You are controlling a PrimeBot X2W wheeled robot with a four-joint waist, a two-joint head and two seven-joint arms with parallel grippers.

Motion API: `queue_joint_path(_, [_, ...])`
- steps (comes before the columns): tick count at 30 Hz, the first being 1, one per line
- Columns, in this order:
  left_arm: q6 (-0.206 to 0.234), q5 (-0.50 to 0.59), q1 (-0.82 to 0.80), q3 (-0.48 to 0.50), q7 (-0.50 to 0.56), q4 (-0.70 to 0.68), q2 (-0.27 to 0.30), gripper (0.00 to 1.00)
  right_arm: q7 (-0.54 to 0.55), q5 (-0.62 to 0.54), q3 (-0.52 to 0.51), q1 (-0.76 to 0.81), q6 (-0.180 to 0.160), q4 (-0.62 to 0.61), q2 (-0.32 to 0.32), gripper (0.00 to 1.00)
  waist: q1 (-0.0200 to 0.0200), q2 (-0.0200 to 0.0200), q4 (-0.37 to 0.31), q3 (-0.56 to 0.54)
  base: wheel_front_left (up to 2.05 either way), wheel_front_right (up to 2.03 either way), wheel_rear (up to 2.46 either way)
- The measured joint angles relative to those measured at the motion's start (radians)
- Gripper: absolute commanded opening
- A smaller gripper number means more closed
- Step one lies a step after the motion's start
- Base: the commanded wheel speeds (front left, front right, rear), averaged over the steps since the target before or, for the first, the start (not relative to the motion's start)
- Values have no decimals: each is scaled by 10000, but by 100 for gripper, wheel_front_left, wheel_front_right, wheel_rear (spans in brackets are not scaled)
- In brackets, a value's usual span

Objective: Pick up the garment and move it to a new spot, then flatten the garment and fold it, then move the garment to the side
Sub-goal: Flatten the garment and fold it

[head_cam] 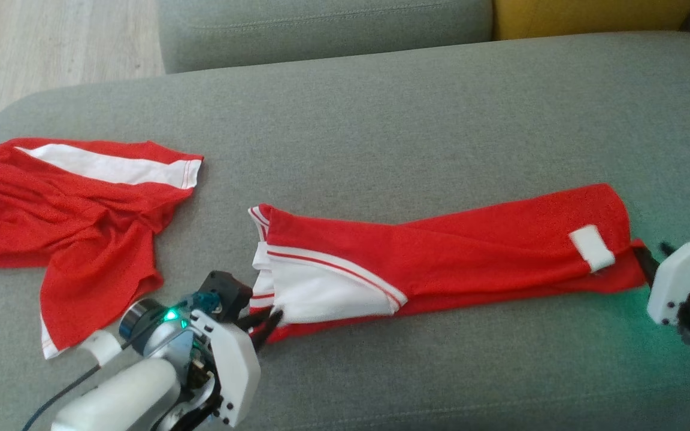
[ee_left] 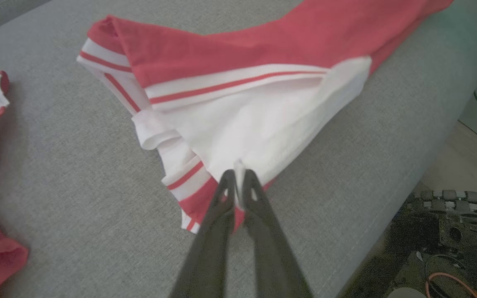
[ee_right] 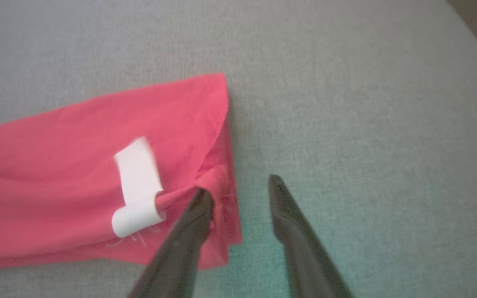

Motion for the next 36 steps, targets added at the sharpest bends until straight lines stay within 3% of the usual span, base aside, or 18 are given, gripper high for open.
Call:
queue_joint_path(8, [943,-6,167,759,-1429,360,-368,100,-809,-155,-1106,132,0,-1569,525,100,0,0,-42,-153,0,0,0])
queue_joint_path(14, [1942,-627,254,2514,-3603,577,-1022,100,-2364,-234,-1423,563,0,-3035,1066,100,0,0,-68,-279,0,0,0])
queue_joint_path(18, [2291,-740,781,3806,-4011,410,-1542,100,-3545,-487,-1676,1126,0,-3614,1570,100,0,0,-37,-360,0,0,0])
queue_joint_path(20, [2372,-247,1227,4684,-4011,-48,-1908,100,-4077,-738,-1787,1369,0,-3818,1793,100,0,0,-1,-383,0,0,0])
queue_joint_path(23, [2270,740,1996,5881,-4027,-746,-2615,100,-4631,-989,-1816,1687,0,-3992,2138,100,0,0,53,-439,0,0,0])
queue_joint_path(26, [1948,1379,2644,6358,-4044,-989,-3101,100,-4805,-1200,-1791,1960,0,-3994,2301,100,0,0,90,-481,0,0,0])
queue_joint_path(31, [1101,2508,4205,7379,-4046,-1037,-4245,100,-5072,-1496,-1964,2578,0,-3620,2591,100,0,0,182,-540,0,0,0])
queue_joint_path(36, [270,3285,4428,8071,-4046,-940,-4704,100,-5083,-1697,-2217,2573,0,-3304,2832,100,0,0,275,-522,0,0,0])
